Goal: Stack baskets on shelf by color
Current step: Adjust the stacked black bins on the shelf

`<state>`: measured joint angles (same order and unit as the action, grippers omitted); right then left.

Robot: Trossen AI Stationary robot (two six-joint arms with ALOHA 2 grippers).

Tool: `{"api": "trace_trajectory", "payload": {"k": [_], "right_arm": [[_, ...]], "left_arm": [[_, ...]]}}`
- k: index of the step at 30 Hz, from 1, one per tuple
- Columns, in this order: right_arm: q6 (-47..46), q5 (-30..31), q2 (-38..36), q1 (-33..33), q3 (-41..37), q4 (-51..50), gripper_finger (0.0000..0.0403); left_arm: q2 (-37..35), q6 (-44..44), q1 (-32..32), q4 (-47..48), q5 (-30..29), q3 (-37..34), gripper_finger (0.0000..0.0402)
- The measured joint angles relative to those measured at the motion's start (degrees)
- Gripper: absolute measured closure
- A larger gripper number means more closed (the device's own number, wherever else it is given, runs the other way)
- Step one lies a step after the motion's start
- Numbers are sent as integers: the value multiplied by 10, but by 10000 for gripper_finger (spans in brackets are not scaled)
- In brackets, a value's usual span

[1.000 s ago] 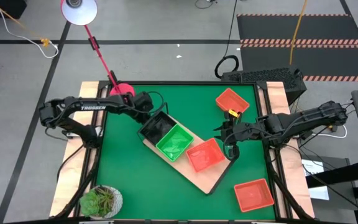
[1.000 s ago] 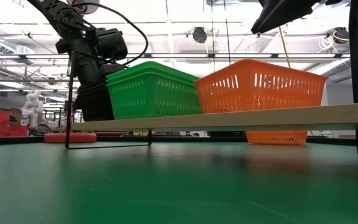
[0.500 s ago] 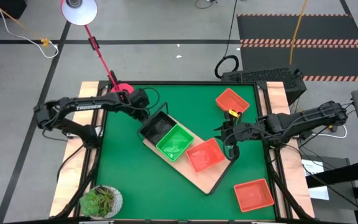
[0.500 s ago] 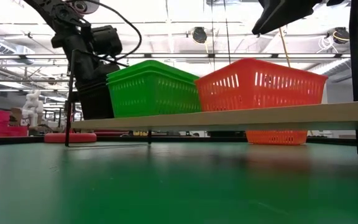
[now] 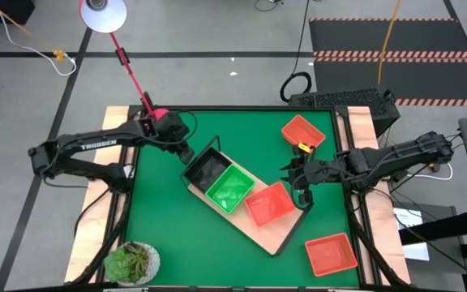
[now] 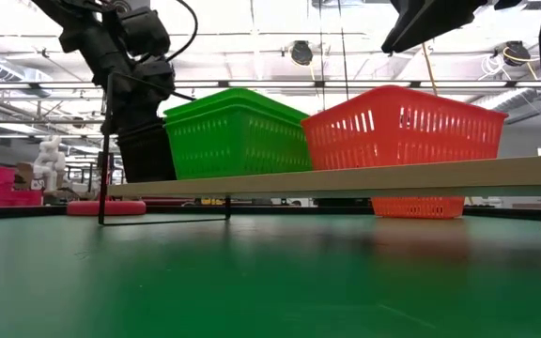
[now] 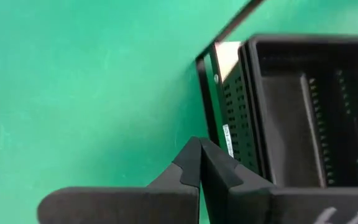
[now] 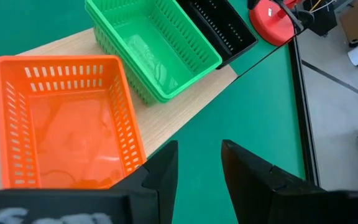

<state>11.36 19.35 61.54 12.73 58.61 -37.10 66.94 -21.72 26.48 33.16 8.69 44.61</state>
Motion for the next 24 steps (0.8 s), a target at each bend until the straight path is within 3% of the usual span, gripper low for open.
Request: {"api": "trace_trajectory", "payload": {"k": [3,8,19,24], "right_arm": [[-2,0,0,0,0,0,287],[-2,0,0,0,0,1,287],[0,0,0,0,0,8,287],[0,0,0,0,0,9,287]], "left_arm": [[4,-1,-12,-18,3,-16,401],[4,-20,-25,-73,63,-51,401],[5,-20,-46,-99,65,-57,401],[4,36,-39,-101,61,-57,401]]}}
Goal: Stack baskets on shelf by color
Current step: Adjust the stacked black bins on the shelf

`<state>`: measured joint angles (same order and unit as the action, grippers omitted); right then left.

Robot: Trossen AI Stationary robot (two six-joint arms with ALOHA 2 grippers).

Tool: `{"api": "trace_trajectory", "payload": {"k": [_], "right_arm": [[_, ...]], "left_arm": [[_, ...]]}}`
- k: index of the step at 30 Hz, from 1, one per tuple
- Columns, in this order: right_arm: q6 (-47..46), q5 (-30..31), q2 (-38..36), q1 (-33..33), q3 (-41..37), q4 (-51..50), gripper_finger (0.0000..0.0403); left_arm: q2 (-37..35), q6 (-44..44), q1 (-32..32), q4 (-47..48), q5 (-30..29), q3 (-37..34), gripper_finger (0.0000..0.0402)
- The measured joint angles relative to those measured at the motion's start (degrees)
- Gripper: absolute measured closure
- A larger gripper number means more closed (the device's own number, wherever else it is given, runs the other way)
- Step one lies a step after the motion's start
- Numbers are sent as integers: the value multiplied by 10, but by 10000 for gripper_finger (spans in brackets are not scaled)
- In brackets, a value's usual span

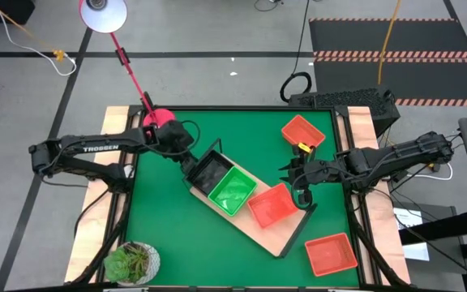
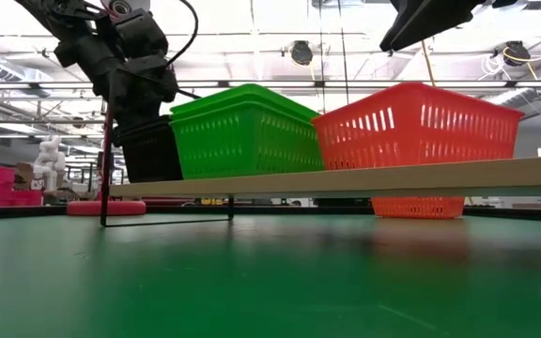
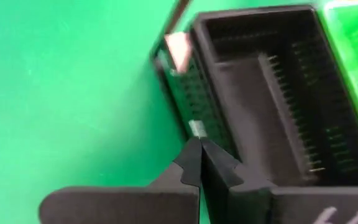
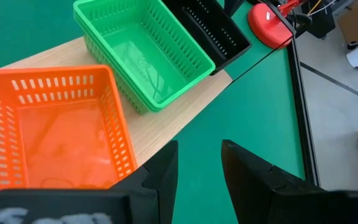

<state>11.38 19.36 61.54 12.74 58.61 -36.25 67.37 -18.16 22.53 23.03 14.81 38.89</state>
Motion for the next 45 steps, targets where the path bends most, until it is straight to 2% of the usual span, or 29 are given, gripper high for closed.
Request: {"api": "trace_trajectory", "payload": {"k": [3,9,16,19,24,28,37,45], "right_arm": [[0,0,0,0,0,0,287],[-1,0,0,0,0,0,287],[0,0,0,0,0,0,287],[1,0,0,0,0,0,287],[3,0,0,0,0,0,287],[2,0,0,0,0,0,287],[2,0,0,0,0,4,287],[2,0,0,0,0,5,287]], "left_arm": [[4,53,10,10,-9,-3,401],[2,83,19,-5,3,-23,401],[2,102,19,-138,83,-105,401],[2,91,19,-171,106,-113,401],[2,101,5,-173,110,-114,401],[2,111,-17,-212,112,-114,401],[1,187,-54,-240,115,-114,401],[1,206,-62,-322,111,-156,401]]}}
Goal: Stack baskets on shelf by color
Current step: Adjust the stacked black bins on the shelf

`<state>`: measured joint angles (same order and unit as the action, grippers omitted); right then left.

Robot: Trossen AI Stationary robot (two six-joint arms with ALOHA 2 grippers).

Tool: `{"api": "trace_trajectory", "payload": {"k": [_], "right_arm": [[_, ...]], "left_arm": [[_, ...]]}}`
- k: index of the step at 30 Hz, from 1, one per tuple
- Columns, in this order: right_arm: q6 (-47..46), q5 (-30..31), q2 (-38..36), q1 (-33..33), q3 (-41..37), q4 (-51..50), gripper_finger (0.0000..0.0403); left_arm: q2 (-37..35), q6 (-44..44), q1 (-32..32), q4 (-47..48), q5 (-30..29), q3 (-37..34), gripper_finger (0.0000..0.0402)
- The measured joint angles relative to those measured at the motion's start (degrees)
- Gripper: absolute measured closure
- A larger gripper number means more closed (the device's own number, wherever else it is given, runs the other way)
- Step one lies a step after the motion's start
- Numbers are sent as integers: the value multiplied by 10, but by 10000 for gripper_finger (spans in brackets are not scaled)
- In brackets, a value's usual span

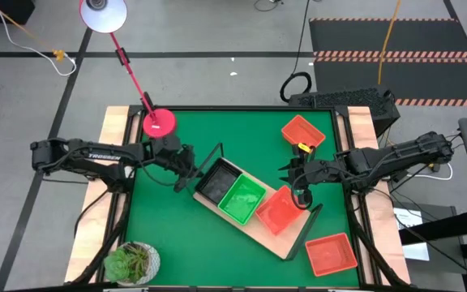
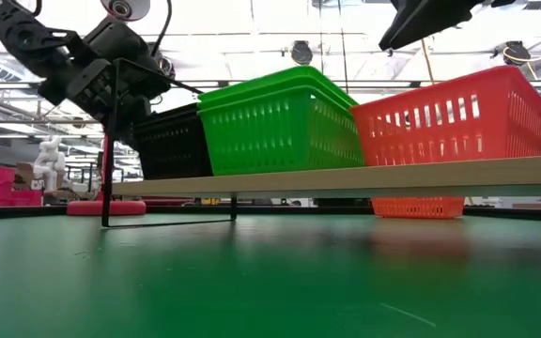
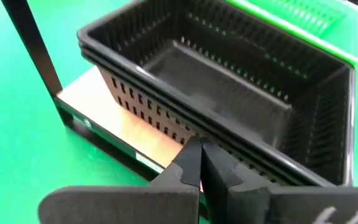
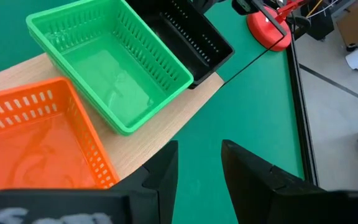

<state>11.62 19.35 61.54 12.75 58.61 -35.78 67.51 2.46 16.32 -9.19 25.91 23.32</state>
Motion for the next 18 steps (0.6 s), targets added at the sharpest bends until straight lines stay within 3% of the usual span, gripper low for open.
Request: {"api": "trace_trajectory", "payload": {"k": [6,18], "right_arm": [[2,0,0,0,0,10,287],[-7,0,0,0,0,15,287]], "left_arm": [[0,-13,0,-78,0,-25,401],[-1,-28,-22,-79,-22,-26,401]]}}
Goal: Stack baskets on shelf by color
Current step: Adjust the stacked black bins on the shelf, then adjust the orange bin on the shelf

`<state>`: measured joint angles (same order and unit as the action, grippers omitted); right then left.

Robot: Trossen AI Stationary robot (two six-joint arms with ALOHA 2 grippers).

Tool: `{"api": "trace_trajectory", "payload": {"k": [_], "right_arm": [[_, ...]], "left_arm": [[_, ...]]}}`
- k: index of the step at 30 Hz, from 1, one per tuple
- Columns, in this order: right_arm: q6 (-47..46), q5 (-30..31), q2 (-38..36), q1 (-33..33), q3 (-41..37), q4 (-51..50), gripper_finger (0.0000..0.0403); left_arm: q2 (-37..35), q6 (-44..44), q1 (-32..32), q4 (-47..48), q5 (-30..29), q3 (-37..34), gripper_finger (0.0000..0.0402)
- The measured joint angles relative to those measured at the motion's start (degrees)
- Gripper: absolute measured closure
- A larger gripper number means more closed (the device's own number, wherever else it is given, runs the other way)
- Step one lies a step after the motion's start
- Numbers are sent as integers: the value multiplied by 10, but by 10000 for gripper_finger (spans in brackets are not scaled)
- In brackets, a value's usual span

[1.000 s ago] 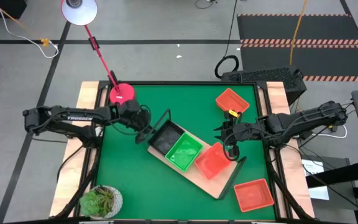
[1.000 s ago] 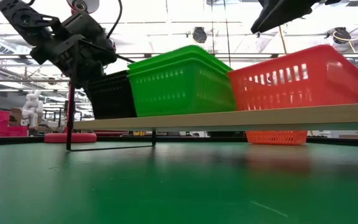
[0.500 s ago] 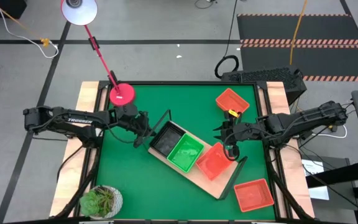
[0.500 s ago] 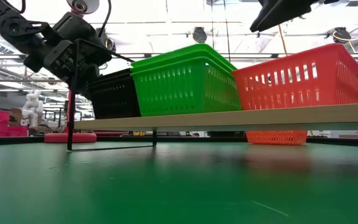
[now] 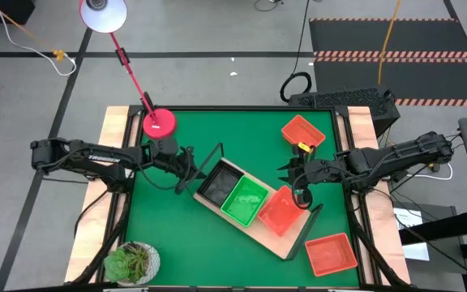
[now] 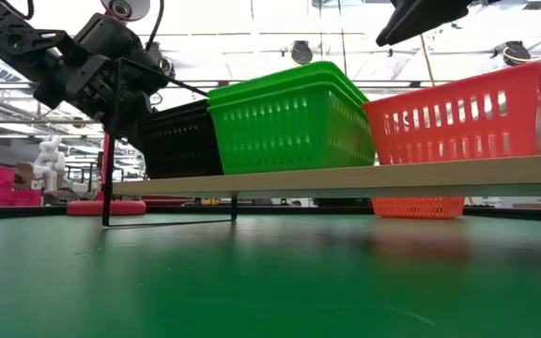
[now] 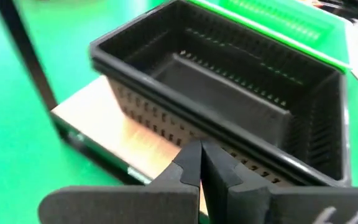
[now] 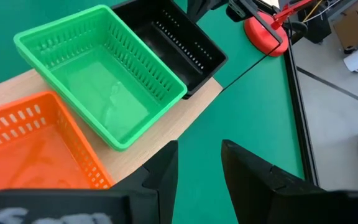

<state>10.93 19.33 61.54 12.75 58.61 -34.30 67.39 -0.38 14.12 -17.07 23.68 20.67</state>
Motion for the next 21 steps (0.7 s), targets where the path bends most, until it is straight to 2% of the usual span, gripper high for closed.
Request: {"api": "trace_trajectory", "payload": {"k": [6,13,18,21], "right_arm": [[-41,-1,0,1,0,0,287],[-114,-3,6,1,0,2,287],[-159,-84,44,4,0,32,287],[-153,-106,81,9,0,36,287]], "left_arm": [[-51,-23,33,68,-21,5,401],[-161,-44,60,119,-28,5,401],[-241,-78,61,140,-42,5,401],[-274,-91,51,170,-57,19,401]]}}
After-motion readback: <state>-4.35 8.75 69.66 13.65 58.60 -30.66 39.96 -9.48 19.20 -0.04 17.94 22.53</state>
